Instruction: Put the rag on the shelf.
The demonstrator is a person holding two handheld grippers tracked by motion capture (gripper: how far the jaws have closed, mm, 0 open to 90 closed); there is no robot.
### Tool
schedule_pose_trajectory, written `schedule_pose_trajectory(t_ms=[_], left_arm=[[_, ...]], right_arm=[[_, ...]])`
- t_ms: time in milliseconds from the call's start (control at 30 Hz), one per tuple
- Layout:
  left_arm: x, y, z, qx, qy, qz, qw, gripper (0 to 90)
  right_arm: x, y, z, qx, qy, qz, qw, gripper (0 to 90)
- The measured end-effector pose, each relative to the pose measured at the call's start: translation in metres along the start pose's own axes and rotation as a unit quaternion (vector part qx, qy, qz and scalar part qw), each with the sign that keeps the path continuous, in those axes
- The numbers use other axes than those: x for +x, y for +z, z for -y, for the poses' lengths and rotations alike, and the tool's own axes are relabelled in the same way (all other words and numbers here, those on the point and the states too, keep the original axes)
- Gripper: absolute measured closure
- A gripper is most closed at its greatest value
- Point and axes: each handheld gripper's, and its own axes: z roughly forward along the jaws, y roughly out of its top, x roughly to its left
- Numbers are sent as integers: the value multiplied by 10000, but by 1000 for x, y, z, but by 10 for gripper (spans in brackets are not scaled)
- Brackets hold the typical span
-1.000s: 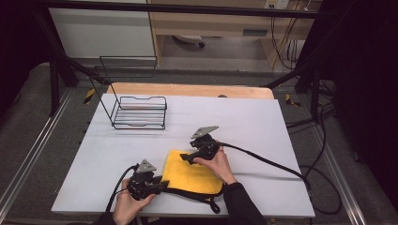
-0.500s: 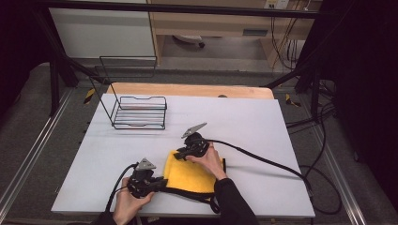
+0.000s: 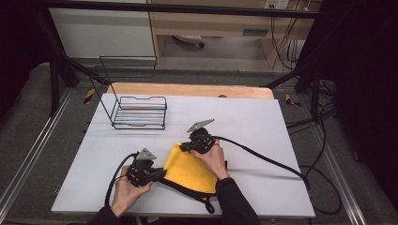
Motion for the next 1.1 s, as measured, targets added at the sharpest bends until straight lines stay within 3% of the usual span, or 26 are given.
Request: schedule_pose_trajectory(t_ms=[267,367,600,700,733,767,800,967,1100], left_arm=[[22,24,-35,236,257,-320,9989,846],[29,35,-45,188,272,-429,9985,846],[41,53,-54,-217,136,-396,9989,835],[38,51,-53,-304,234,-481,9981,778],[36,43,-51,-400,271,-594,9971,744],[36,43,-51,-400,271,-594,9971,692],[34,31,-48,-535,284,-545,9967,639],[38,2,-27,-700,378,-419,9960,408],[42,-15,-3,-771,402,-404,9954,269]], right_arm=[[-16,-4,5,-267,348,760,9961,843],[-22,-1,7,-340,510,1048,9926,842],[-33,-4,14,-497,750,1579,9833,842],[-35,-3,16,-446,740,1620,9830,828],[-35,-3,17,-459,723,1636,9828,811],[-35,-3,17,-472,707,1642,9827,784],[-34,-5,17,-504,674,1641,9828,757],[-23,-34,20,-849,347,1448,9852,493],[-4,-57,32,-753,100,1115,9909,321]])
